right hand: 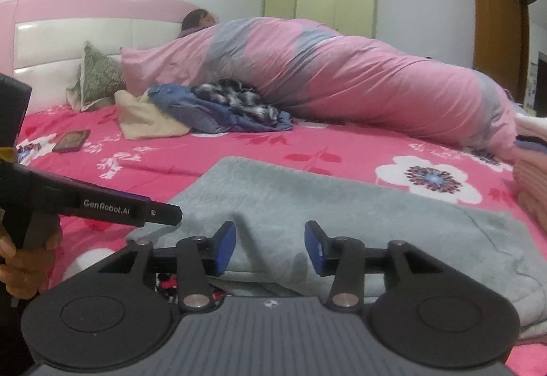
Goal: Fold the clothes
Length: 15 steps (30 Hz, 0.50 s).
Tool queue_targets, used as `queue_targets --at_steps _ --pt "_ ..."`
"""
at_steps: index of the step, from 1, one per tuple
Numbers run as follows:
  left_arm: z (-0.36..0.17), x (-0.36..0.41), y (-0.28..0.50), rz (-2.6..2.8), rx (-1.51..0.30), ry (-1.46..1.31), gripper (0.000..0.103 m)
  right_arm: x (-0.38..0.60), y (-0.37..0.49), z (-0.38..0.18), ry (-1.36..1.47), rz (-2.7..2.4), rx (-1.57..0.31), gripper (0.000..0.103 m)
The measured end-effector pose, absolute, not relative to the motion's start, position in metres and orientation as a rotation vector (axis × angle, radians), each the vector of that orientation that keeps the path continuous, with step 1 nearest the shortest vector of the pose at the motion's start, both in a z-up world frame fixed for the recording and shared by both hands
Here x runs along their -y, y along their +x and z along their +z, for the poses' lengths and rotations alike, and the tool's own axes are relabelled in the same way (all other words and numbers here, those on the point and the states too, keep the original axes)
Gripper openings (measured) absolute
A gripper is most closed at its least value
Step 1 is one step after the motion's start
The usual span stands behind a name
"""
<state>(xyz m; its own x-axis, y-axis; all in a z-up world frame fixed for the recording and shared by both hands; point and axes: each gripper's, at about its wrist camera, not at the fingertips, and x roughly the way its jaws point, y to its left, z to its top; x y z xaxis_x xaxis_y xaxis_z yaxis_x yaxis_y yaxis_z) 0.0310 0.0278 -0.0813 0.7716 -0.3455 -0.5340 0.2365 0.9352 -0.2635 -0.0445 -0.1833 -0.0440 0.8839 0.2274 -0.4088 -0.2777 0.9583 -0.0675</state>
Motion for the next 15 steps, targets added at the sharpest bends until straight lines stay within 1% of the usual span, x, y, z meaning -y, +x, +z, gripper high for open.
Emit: queue_targets --at_steps 1,2,5,8,15 --pt "-0.081 -0.032 0.032 -0.312 -0.624 -0.202 0.05 0.18 -0.045 -0.044 -0.131 0.27 -0.409 0.062" --pt "-0.082 -0.037 0.032 -0.306 -0.635 -0.218 0.052 0.177 -0.046 -0.044 -0.136 0.277 -0.408 0.066" --pt "-0.083 -0.051 0.034 -0.275 -0.677 -0.256 0.056 0.162 -0.049 -0.044 -0.175 0.309 -0.406 0.072" --pt "-0.085 -0.065 0.038 -0.243 -0.717 -0.293 0.056 0.148 -0.054 -0.047 -0.213 0.347 -0.41 0.075" --pt "-0.088 -0.09 0.047 -0.26 -0.756 -0.432 0.056 0.101 -0.064 -0.056 -0.393 0.423 -0.37 0.075"
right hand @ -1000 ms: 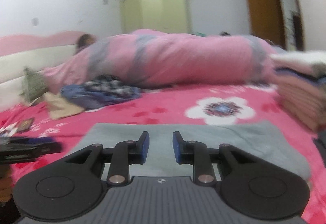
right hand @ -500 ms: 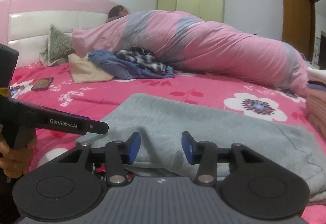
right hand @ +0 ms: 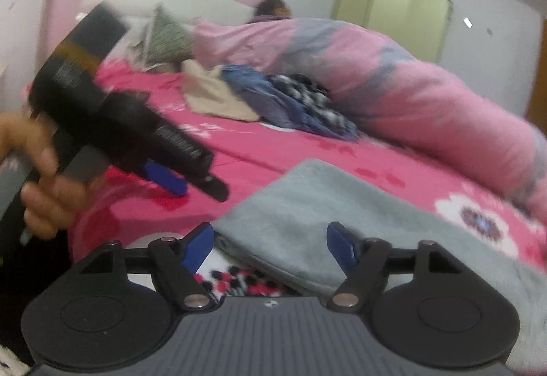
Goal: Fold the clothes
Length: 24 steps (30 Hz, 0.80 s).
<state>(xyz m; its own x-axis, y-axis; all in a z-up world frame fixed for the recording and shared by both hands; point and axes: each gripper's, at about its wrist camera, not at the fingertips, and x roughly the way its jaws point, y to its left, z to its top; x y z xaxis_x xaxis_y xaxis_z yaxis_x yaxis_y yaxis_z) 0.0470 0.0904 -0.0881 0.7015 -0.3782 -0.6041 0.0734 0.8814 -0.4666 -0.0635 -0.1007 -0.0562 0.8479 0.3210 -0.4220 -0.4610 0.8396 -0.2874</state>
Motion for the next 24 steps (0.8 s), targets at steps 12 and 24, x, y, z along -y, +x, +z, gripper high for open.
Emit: queue_targets --at_steps 12,24 --pt "-0.088 -0.071 0.061 -0.327 -0.809 -0.39 0.053 0.057 -0.052 -0.097 -0.77 0.387 -0.334 0.075" --pt "-0.083 -0.052 0.075 -0.302 -0.859 -0.274 0.05 0.051 -0.045 -0.111 -0.944 0.368 -0.31 0.063"
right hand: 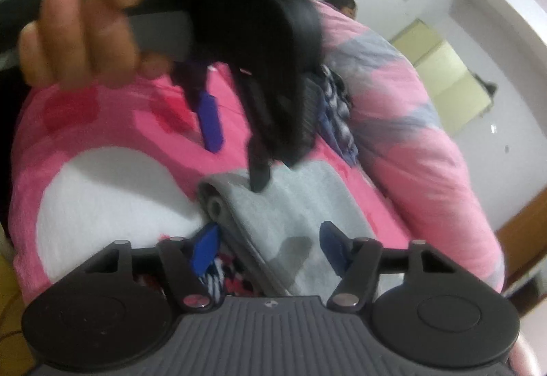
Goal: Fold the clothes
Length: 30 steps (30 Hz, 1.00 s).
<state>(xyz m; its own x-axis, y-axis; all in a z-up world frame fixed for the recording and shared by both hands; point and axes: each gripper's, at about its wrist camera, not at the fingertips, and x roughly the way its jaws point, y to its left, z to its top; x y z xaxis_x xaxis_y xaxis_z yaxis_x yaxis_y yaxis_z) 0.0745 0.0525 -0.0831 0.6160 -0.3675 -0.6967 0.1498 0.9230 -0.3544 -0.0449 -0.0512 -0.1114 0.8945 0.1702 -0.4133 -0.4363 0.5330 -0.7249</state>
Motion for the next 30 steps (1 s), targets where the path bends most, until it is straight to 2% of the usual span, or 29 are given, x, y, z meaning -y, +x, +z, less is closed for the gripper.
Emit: queue_targets --at_steps 3,5,7,15,30 --pt "-0.08 -0.045 0.075 -0.28 -0.868 -0.229 0.05 0.053 -0.039 -0.112 -0.894 0.374 -0.324 0.059" --pt "-0.079 -0.04 0.075 -0.264 -0.87 -0.196 0.051 0.056 -0.038 -0.112 -0.865 0.362 -0.33 0.046" --pt "-0.077 -0.036 0.074 -0.252 -0.867 -0.163 0.051 0.055 -0.041 -0.113 -0.878 0.335 -0.318 0.04" --pt "-0.074 -0.021 0.072 -0.215 -0.861 -0.054 0.051 0.048 -0.042 -0.121 -0.942 0.317 -0.286 0.038" --pt "-0.073 -0.007 0.068 -0.182 -0.849 0.044 0.051 0.054 -0.042 -0.123 -0.822 0.316 -0.306 0.036"
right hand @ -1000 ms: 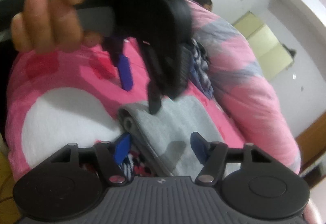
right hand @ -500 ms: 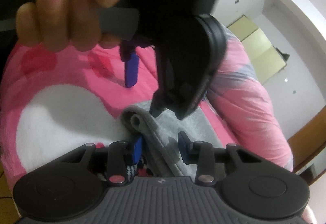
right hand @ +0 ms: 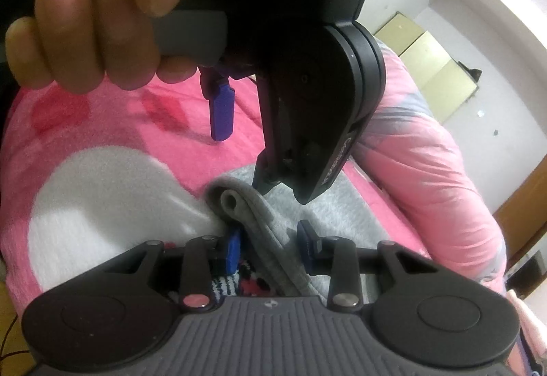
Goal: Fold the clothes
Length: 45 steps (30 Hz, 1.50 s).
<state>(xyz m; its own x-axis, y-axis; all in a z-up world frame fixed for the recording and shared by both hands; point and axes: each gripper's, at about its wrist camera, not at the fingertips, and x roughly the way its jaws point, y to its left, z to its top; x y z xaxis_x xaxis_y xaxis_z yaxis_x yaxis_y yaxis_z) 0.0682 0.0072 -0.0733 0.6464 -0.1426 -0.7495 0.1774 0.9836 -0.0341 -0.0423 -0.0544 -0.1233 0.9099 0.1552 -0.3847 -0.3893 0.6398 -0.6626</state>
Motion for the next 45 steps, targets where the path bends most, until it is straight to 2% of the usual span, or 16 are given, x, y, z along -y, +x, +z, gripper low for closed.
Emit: queue_targets --at_steps 9,10,13,16,21,29,33,36,38,39,40,45 --pt "-0.073 -0.007 0.065 -0.174 -0.832 0.053 0.052 0.058 -0.045 -0.116 -0.775 0.327 -0.301 0.036" --pt "-0.072 -0.01 0.063 -0.181 -0.819 0.04 0.052 0.059 -0.045 -0.114 -0.772 0.33 -0.298 0.036" --pt "-0.065 -0.026 0.051 -0.211 -0.742 -0.01 0.053 0.071 -0.066 -0.098 -0.721 0.398 -0.234 0.047" --pt "-0.056 -0.035 0.033 -0.257 -0.644 -0.017 0.054 0.095 -0.089 -0.086 -0.631 0.423 -0.244 0.047" --pt "-0.053 -0.01 0.011 -0.411 -0.556 0.121 0.054 0.132 -0.101 -0.077 -0.46 0.327 -0.306 0.047" --pt "-0.066 0.059 0.004 -0.521 -0.466 0.385 0.052 0.181 -0.073 -0.056 -0.32 0.204 -0.28 0.043" --pt "-0.071 0.068 0.013 -0.521 -0.484 0.396 0.042 0.186 -0.062 -0.061 -0.33 0.194 -0.283 0.04" --pt "-0.076 0.071 0.016 -0.538 -0.501 0.398 0.035 0.191 -0.056 -0.07 -0.322 0.202 -0.303 0.032" --pt "-0.079 0.072 0.011 -0.55 -0.488 0.424 0.023 0.193 -0.049 -0.075 -0.328 0.202 -0.325 0.021" --pt "-0.081 0.073 0.008 -0.555 -0.481 0.439 0.011 0.193 -0.049 -0.078 -0.331 0.199 -0.336 0.019" --pt "-0.083 0.074 0.004 -0.561 -0.472 0.46 0.007 0.195 -0.05 -0.081 -0.329 0.199 -0.343 0.017" --pt "-0.095 0.075 -0.014 -0.585 -0.429 0.579 0.0 0.205 -0.055 -0.09 -0.308 0.205 -0.368 0.017"
